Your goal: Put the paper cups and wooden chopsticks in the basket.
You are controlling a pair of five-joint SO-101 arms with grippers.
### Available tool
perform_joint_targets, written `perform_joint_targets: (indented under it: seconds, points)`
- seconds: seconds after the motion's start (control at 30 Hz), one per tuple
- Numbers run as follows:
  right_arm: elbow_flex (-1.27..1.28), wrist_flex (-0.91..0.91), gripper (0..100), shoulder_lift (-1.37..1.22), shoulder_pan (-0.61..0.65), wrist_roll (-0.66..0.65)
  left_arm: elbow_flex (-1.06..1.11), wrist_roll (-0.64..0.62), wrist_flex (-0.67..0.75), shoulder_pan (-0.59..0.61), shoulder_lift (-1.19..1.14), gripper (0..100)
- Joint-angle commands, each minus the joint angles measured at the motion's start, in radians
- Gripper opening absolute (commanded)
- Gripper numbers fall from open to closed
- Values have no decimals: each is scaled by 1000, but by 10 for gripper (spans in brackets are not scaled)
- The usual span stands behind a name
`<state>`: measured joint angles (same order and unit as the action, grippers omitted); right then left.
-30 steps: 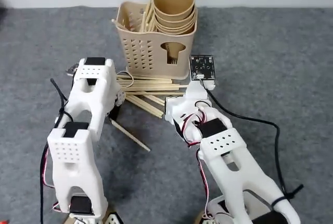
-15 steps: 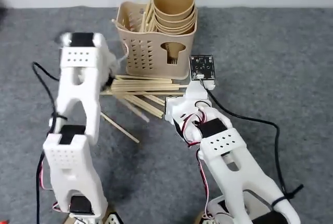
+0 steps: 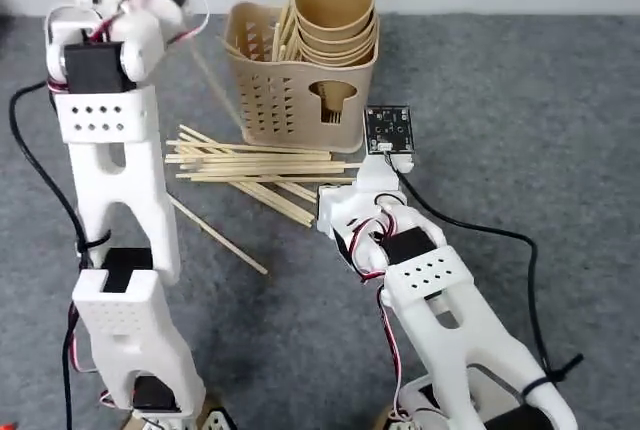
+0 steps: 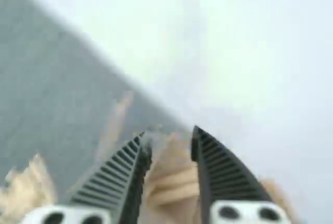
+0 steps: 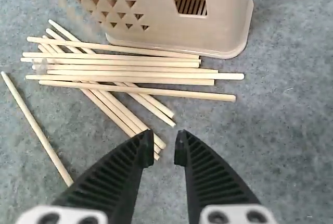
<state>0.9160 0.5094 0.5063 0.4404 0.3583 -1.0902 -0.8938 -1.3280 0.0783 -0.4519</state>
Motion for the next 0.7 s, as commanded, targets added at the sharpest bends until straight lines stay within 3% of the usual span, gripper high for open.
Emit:
perform_joint_targets:
  seconds: [0.0,0.17,0.3,0.43,0.57,0.67]
  points:
    - [-55,-7,84,27,-2,0,-47,11,117,-25,71,137]
    - [-55,-5,84,27,-2,0,-44,12,167,-72,71,127]
    - [-55,-5,84,27,-4,0,22,9,126,-40,38,109]
    - [-55,-5,84,27,-4,0,116,-2,-14,46,-17,108]
    - [-40,-13,84,27,-4,0,257,-187,-224,121,-100,108]
    - [0,-15,84,27,-1,0,372,-227,-353,133,-157,108]
